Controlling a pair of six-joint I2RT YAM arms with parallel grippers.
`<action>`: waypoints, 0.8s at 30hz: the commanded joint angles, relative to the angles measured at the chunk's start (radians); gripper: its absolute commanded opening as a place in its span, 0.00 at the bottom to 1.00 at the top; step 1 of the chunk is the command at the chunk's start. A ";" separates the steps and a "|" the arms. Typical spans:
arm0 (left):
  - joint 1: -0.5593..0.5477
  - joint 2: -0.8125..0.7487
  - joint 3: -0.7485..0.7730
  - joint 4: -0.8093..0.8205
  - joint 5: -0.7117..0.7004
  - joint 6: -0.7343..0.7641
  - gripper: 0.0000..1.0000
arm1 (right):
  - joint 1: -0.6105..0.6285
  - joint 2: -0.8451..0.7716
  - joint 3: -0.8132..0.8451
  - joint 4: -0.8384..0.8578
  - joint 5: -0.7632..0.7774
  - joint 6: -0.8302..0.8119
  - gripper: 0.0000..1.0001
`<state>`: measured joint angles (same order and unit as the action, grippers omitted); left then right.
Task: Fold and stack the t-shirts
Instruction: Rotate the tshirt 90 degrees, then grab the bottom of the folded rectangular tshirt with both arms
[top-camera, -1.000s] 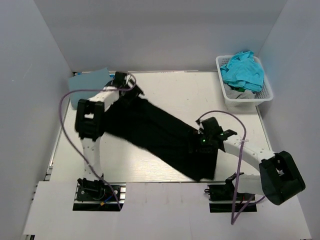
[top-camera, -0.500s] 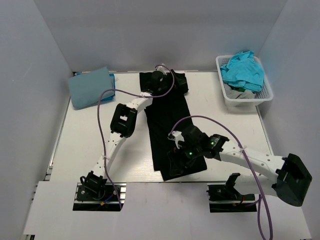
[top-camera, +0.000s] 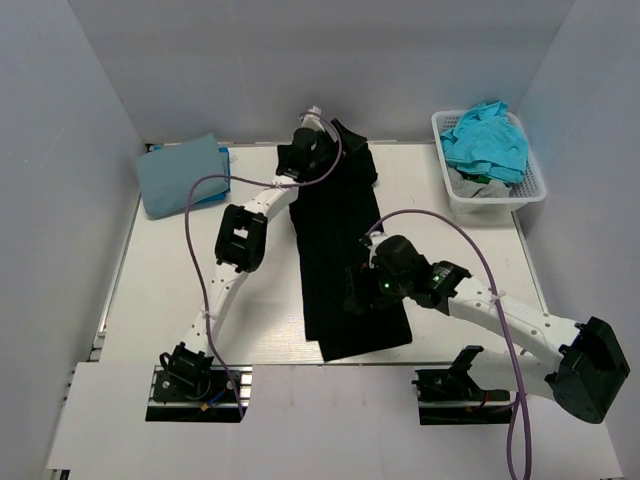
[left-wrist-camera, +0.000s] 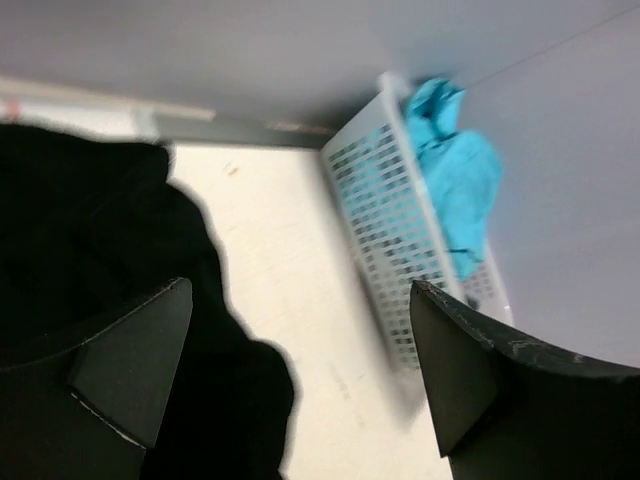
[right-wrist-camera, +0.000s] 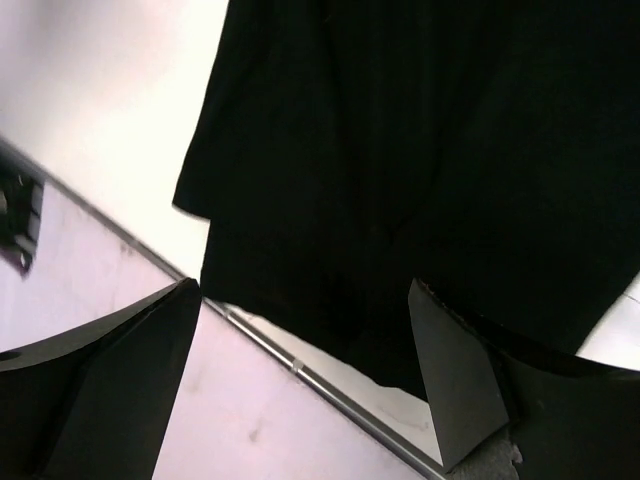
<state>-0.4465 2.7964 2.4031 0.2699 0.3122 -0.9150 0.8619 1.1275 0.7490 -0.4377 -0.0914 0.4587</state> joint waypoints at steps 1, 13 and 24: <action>0.000 -0.246 0.054 0.025 -0.005 0.045 1.00 | -0.018 -0.054 0.029 0.037 0.074 0.067 0.90; -0.067 -1.154 -0.936 -0.531 -0.038 0.243 1.00 | -0.121 -0.081 -0.029 -0.324 0.292 0.389 0.90; -0.405 -1.600 -1.749 -0.646 0.103 0.025 1.00 | -0.216 -0.244 -0.186 -0.391 0.151 0.402 0.90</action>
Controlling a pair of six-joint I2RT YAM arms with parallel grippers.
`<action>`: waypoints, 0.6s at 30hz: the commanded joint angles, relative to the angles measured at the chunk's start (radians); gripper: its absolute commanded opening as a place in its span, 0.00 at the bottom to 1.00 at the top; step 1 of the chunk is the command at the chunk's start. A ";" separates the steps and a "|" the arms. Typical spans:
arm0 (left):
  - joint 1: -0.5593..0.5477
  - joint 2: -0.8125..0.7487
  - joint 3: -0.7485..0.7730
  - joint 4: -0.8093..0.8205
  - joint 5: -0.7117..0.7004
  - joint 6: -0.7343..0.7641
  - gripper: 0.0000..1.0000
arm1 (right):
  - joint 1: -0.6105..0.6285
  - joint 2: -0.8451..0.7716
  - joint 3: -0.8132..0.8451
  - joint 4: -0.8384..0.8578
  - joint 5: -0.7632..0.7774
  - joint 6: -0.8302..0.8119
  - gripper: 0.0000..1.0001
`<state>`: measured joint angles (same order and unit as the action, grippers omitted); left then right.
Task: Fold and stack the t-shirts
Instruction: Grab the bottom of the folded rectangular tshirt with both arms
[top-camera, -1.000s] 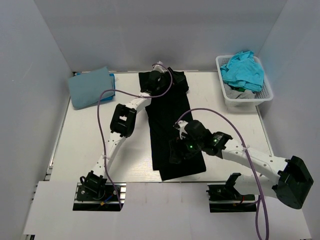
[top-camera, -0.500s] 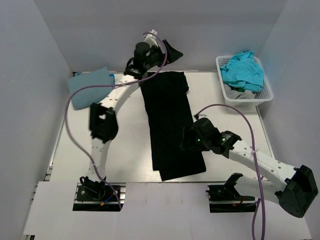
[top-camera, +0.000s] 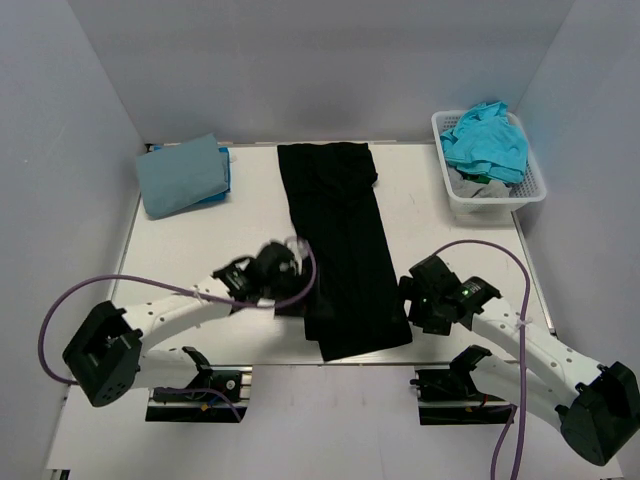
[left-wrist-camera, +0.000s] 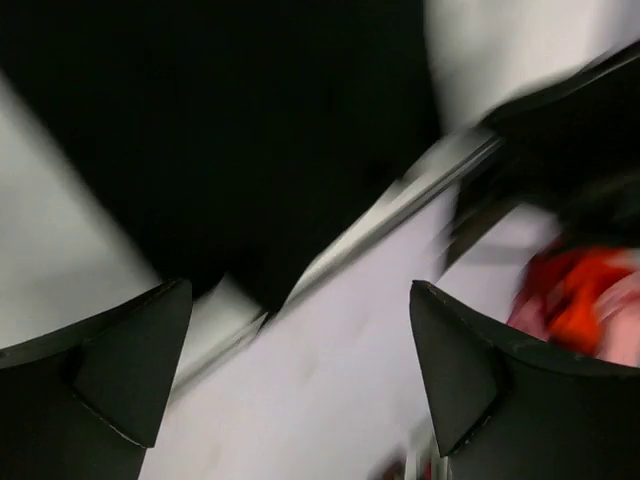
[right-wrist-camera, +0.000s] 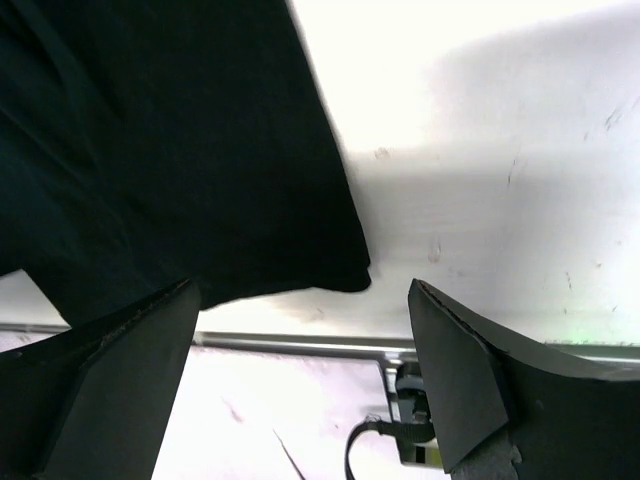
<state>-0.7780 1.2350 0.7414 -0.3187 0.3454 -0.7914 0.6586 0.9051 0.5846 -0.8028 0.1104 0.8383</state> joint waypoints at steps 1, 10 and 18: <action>-0.101 -0.049 -0.102 -0.097 0.052 -0.118 1.00 | -0.013 -0.025 -0.029 -0.016 -0.069 0.022 0.90; -0.280 0.059 -0.045 -0.200 -0.143 -0.118 1.00 | -0.024 -0.029 -0.035 0.019 -0.068 -0.005 0.90; -0.331 0.187 0.049 -0.209 -0.444 0.001 1.00 | -0.024 -0.017 -0.048 0.062 -0.084 -0.021 0.90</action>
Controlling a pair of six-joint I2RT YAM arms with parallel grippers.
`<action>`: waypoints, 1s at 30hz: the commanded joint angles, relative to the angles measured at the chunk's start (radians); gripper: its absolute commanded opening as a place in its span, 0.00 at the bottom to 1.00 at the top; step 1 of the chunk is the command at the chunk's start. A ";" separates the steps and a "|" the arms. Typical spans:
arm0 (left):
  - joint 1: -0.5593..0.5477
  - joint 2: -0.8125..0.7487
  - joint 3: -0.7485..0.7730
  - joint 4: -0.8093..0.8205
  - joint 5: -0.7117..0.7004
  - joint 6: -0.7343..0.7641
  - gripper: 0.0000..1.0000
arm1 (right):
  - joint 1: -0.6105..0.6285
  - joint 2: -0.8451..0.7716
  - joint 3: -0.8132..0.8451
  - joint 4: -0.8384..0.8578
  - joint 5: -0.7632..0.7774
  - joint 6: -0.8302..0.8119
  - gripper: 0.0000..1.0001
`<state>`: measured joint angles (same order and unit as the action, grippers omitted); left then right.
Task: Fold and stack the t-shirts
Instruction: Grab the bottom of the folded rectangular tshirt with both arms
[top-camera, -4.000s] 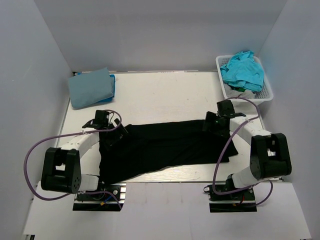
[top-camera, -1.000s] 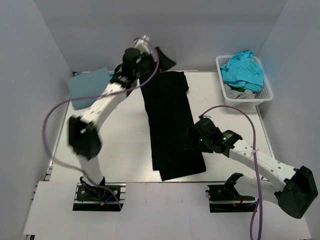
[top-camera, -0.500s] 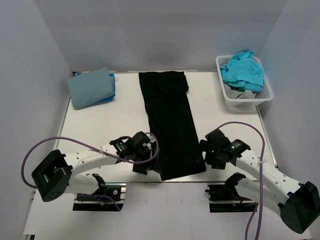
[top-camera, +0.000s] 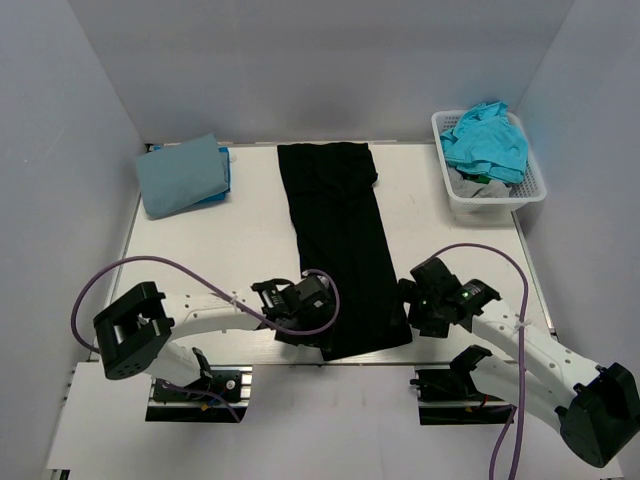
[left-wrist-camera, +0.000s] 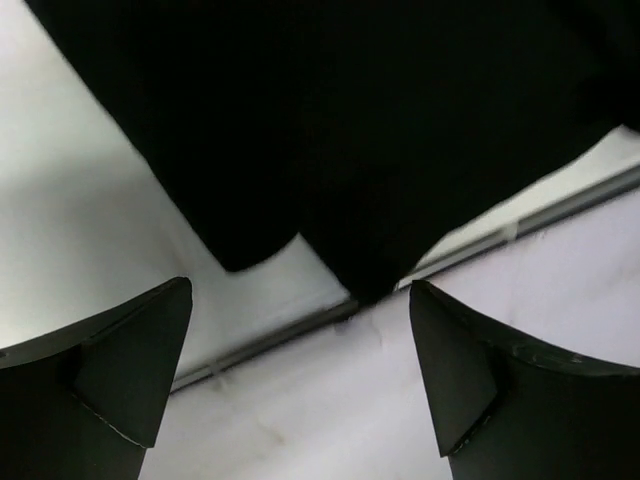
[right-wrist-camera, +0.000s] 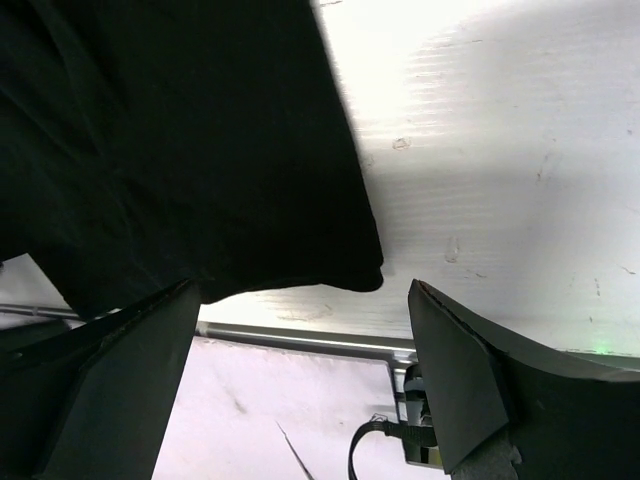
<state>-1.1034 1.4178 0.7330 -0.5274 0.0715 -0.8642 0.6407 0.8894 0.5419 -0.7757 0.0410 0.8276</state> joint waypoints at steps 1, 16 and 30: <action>-0.016 0.004 0.068 0.015 -0.179 0.091 1.00 | -0.007 -0.001 0.000 0.038 -0.016 -0.012 0.90; -0.078 0.073 0.066 -0.008 -0.159 0.234 1.00 | -0.007 0.029 -0.006 0.067 -0.015 -0.050 0.90; -0.171 0.210 0.111 0.001 -0.200 0.186 0.96 | -0.006 0.048 -0.033 0.130 -0.015 -0.134 0.90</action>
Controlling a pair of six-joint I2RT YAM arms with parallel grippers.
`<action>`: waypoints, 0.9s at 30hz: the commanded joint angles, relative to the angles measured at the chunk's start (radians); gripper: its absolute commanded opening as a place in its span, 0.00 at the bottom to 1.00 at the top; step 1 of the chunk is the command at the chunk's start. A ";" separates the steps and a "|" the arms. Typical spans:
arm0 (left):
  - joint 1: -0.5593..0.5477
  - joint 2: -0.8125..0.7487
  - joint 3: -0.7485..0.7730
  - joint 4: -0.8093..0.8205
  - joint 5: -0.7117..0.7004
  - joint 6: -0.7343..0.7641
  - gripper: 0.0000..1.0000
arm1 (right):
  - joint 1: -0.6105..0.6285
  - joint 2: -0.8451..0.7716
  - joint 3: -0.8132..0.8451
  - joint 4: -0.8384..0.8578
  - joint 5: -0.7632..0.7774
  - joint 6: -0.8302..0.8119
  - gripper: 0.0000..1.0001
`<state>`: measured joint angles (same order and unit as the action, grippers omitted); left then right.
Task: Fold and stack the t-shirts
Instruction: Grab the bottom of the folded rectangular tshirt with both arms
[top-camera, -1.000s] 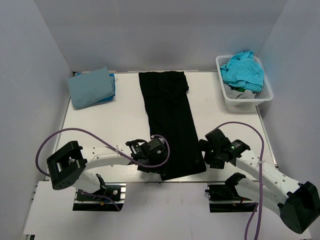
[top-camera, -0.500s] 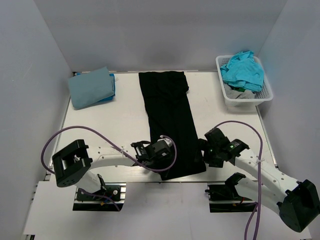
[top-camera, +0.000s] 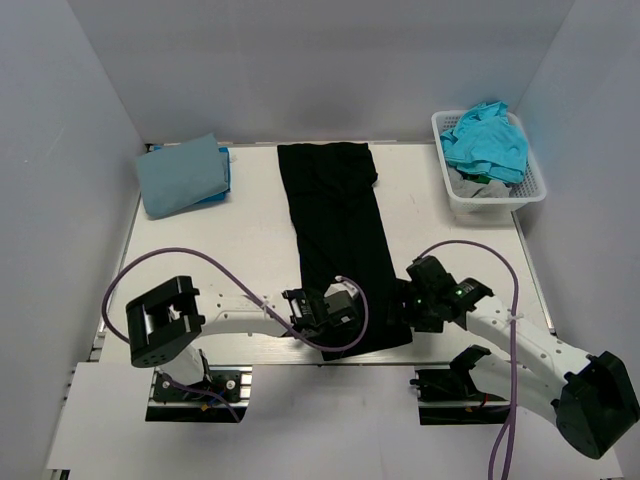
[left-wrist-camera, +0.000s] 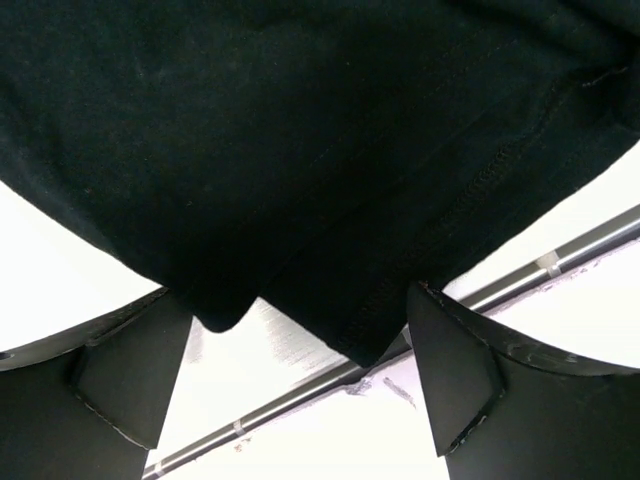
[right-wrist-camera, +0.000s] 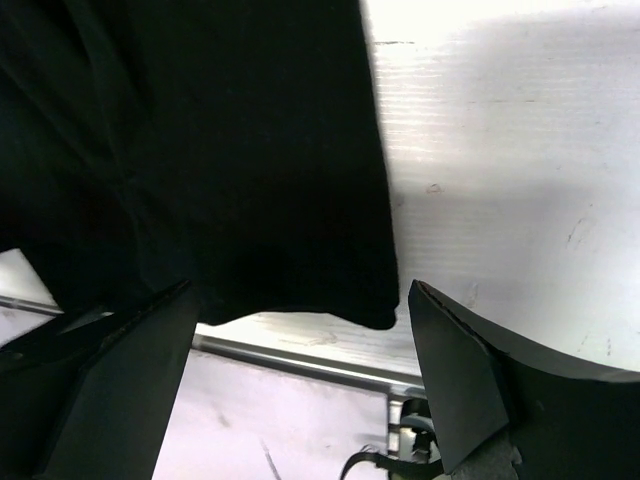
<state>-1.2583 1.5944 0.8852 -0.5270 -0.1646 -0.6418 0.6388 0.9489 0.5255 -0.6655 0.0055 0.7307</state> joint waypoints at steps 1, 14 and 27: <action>-0.016 0.020 -0.054 0.011 0.036 -0.062 0.95 | -0.002 -0.009 -0.024 0.021 0.024 -0.042 0.90; -0.016 0.056 -0.102 0.104 -0.007 -0.096 0.79 | 0.001 -0.001 -0.111 0.070 -0.045 -0.070 0.84; -0.016 -0.016 -0.111 0.029 -0.024 -0.113 0.61 | 0.004 0.057 -0.102 0.087 -0.134 -0.079 0.51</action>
<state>-1.2716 1.5753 0.8299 -0.4061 -0.2588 -0.7147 0.6380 0.9962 0.4419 -0.5644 -0.0849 0.6598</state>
